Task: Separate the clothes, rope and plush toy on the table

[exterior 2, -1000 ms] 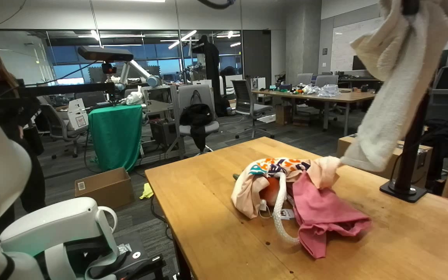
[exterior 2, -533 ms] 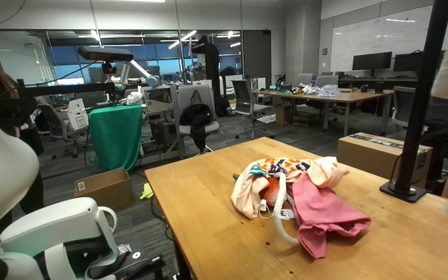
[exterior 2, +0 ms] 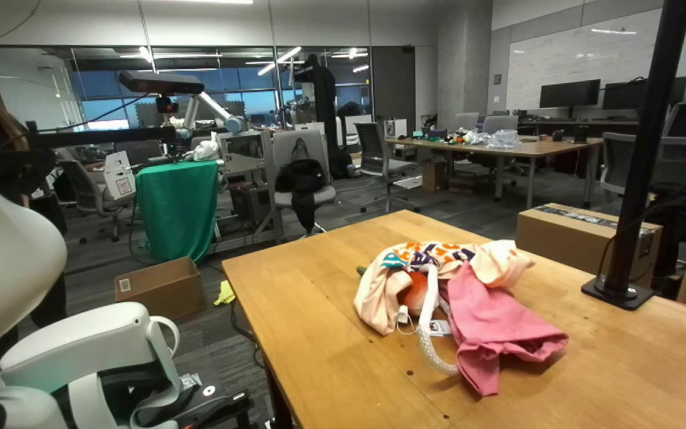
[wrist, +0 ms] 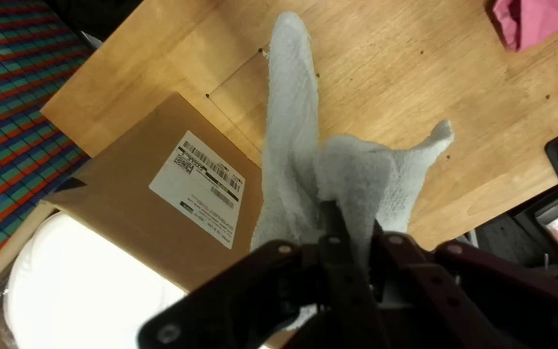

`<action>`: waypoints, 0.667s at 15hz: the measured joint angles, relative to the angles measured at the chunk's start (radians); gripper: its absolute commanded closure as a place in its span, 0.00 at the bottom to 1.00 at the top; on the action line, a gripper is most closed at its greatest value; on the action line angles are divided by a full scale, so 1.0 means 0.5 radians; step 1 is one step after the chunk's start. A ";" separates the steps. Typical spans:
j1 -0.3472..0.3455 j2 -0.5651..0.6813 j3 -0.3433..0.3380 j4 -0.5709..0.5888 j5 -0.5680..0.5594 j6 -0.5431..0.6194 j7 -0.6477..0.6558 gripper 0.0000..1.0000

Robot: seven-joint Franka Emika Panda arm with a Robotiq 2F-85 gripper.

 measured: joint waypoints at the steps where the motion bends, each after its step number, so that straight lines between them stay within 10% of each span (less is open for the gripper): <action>1: -0.005 0.000 -0.002 -0.014 -0.012 0.008 0.027 0.90; 2: -0.009 0.001 -0.002 -0.028 -0.018 0.019 0.051 0.65; 10: -0.011 0.002 0.000 -0.087 -0.045 0.076 0.150 0.12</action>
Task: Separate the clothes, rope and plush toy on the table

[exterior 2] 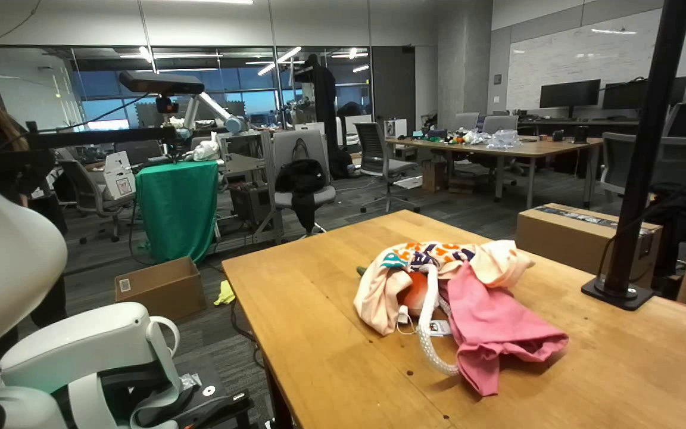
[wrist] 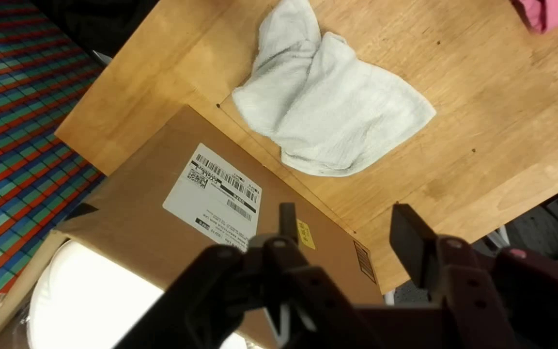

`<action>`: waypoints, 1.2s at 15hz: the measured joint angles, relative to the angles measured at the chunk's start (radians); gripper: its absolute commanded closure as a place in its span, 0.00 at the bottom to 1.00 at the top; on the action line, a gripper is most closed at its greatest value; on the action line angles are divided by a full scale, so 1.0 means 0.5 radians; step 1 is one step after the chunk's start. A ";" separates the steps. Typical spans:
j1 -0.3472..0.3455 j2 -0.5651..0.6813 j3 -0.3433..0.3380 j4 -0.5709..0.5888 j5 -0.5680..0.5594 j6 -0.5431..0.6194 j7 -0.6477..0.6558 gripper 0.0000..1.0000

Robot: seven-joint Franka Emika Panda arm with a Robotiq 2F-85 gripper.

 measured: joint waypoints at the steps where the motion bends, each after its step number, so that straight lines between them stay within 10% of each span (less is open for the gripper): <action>1: 0.001 0.000 0.004 -0.005 0.000 0.000 0.000 0.06; 18: 0.429 0.029 0.433 -0.438 0.199 -0.229 -0.634 0.00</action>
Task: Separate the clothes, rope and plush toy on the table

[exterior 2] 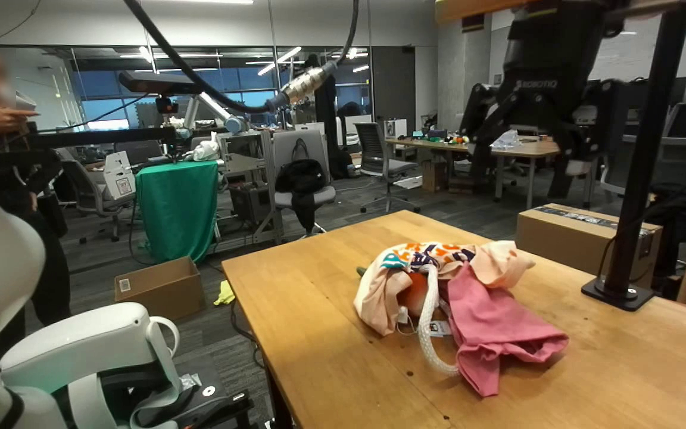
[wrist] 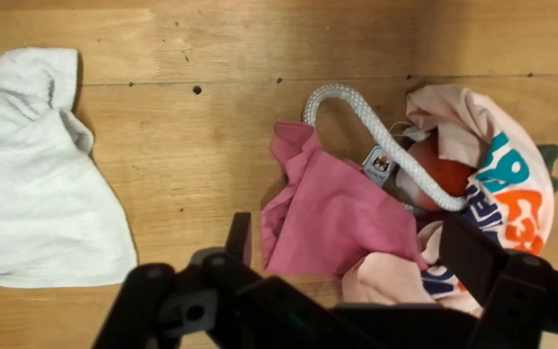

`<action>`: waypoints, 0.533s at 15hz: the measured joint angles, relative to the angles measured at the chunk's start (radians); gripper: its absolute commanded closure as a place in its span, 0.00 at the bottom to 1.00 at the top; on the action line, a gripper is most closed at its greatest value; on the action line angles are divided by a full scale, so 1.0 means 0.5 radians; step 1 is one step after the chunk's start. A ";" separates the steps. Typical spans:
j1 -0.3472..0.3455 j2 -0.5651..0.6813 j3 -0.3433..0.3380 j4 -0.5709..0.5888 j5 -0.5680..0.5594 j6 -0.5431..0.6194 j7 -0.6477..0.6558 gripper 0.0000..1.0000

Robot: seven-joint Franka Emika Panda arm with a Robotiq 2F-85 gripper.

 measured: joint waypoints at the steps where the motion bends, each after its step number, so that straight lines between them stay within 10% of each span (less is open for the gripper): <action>1: 0.024 0.016 0.024 -0.037 0.000 0.022 -0.036 0.00; 8: 0.190 0.320 0.210 -0.114 -0.049 0.257 -0.118 0.00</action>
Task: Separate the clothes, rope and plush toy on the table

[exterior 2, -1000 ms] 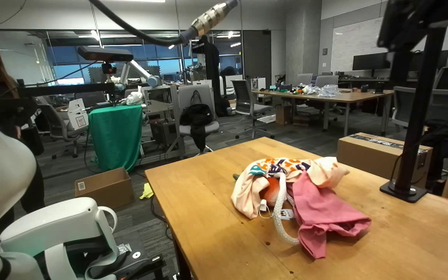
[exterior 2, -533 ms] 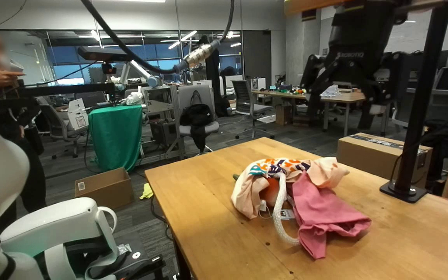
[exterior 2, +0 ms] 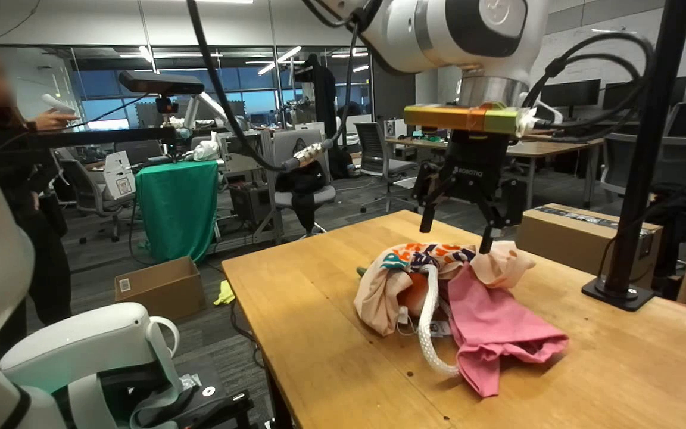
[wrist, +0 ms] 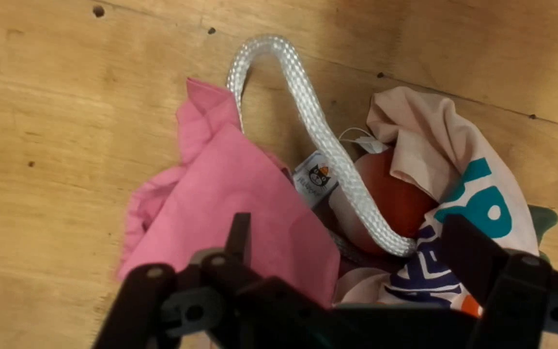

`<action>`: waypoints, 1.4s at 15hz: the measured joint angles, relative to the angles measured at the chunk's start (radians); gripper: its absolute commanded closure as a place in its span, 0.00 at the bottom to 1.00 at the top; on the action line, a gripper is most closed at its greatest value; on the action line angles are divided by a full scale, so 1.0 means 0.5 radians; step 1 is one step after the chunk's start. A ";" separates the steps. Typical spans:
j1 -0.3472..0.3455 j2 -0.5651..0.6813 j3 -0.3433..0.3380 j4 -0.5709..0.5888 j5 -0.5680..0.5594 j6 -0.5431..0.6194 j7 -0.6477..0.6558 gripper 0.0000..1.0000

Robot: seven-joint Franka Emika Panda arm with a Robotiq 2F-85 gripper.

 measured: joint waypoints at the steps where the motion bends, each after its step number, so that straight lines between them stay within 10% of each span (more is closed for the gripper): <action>1: 0.016 0.041 0.019 0.013 -0.020 0.032 0.001 0.00; 21: 0.129 0.540 0.111 0.353 -0.228 0.482 0.067 0.00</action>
